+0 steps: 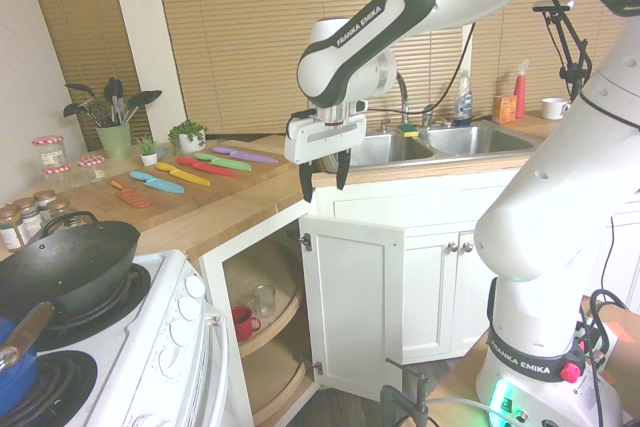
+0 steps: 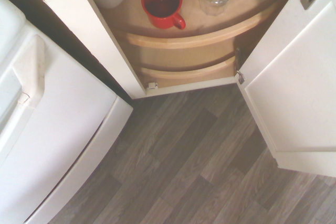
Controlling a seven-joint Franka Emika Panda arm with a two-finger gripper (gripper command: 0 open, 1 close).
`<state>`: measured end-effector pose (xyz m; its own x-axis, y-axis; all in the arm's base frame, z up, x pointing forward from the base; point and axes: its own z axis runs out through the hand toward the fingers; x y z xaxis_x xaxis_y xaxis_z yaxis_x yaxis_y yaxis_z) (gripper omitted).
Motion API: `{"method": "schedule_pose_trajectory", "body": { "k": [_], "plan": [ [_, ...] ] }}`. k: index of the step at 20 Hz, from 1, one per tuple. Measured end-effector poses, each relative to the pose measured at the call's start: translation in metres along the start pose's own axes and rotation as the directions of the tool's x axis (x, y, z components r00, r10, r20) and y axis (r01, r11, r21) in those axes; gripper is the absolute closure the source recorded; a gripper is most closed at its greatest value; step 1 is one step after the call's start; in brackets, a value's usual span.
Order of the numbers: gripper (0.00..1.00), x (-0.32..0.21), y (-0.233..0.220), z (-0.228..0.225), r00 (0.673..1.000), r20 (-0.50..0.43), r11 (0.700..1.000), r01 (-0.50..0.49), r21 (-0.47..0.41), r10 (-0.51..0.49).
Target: Close the cabinet
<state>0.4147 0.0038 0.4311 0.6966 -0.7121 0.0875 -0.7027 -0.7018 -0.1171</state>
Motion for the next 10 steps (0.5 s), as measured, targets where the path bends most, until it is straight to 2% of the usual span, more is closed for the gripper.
{"method": "schedule_pose_trajectory", "body": {
  "k": [5,10],
  "plan": [
    [0.0,0.018,0.008,0.012,0.999,0.018,0.999,-0.036,-0.009,0.037],
    [0.0,0.032,-0.008,0.052,0.999,-0.002,0.999,-0.047,-0.002,0.047]
  ]
}}
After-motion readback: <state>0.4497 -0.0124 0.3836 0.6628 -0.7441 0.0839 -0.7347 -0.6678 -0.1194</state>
